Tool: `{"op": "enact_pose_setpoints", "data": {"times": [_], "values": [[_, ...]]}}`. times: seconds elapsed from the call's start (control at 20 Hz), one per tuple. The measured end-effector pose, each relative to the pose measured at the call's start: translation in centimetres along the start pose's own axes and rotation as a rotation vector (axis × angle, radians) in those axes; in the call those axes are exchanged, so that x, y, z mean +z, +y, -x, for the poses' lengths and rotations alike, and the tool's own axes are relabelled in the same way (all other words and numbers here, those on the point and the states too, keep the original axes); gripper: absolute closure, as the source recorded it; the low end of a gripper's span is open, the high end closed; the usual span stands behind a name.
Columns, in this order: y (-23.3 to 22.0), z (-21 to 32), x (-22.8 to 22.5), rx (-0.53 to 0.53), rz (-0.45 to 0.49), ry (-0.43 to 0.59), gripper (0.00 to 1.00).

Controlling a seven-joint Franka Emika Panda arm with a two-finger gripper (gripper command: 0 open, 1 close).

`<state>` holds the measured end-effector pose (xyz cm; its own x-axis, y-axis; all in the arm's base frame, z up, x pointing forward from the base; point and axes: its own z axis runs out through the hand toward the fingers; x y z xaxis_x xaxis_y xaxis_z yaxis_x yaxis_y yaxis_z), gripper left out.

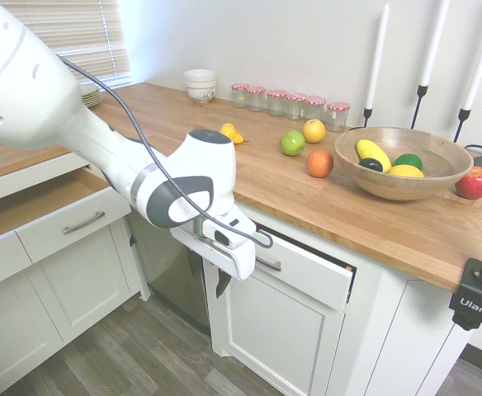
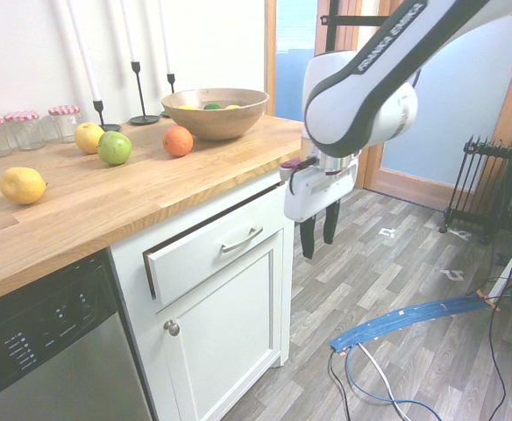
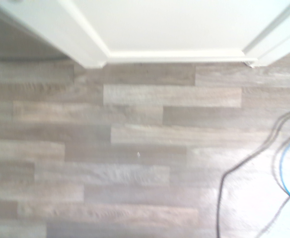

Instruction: Close the drawer

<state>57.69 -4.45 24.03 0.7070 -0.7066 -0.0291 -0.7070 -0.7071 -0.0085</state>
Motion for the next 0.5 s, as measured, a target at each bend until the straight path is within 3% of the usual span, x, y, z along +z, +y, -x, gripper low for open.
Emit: {"op": "enact_pose_setpoints", "data": {"times": [0.5], "values": [[5.2, 4.3, -2.6, 0.006, -0.015, 0.02, 0.0]]}}
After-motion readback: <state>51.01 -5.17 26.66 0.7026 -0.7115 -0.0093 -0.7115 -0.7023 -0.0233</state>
